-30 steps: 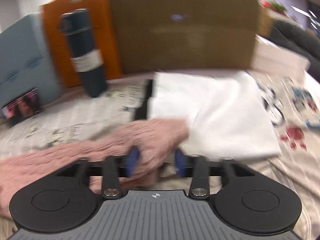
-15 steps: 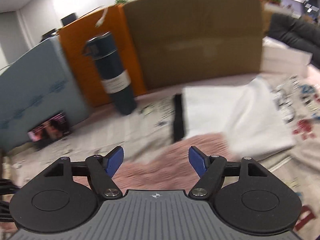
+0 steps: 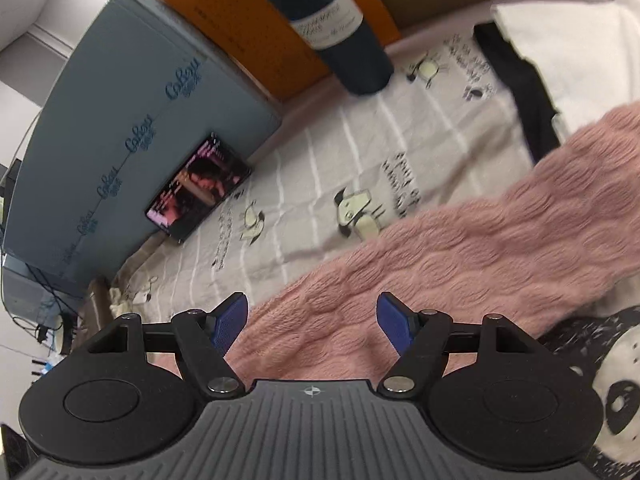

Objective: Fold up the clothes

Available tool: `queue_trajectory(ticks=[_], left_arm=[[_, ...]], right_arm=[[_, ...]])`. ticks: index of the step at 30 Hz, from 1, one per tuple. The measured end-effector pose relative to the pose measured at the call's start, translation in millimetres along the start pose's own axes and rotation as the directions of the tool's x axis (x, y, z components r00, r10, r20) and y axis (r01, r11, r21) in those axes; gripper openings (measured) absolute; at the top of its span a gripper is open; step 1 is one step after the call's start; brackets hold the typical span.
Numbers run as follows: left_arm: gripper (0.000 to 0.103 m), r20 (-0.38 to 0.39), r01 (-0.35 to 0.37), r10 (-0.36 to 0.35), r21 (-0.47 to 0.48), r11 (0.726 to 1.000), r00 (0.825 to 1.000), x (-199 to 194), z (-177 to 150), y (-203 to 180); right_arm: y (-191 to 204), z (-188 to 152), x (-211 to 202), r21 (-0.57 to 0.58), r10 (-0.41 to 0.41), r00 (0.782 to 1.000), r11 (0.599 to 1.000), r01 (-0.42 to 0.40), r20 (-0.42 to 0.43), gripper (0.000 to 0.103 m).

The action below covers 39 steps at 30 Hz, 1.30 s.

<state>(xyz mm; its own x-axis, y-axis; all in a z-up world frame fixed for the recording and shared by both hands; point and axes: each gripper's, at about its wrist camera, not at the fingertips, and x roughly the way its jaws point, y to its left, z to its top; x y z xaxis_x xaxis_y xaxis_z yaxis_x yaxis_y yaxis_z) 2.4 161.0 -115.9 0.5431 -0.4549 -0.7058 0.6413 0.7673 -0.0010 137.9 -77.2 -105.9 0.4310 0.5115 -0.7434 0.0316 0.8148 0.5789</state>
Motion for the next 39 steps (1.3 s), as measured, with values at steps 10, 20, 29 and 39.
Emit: queue_trajectory(ticks=[10,20,29,39], left_arm=[[0.013,-0.01,-0.05,0.05,0.03,0.998,0.999,0,-8,-18],[0.079,-0.064,-0.185,0.19,0.081,0.979,0.98,12,-2,17],[0.009,-0.106,-0.063,0.074,0.104,0.993,0.992,2,-5,7],[0.01,-0.079,-0.078,0.086,0.101,0.992,0.993,-40,-20,-43]], right_arm=[[7,-13,40,0.021,-0.075,0.984,0.997,0.079,-0.163,0.013],[1,-16,24,0.006,-0.028,0.99,1.0,0.029,-0.137,0.01],[-1,-31,-5,-0.001,0.013,0.994,1.0,-0.013,-0.106,0.01],[-7,-88,-45,-0.093,-0.006,0.977,0.996,-0.014,-0.214,0.01]])
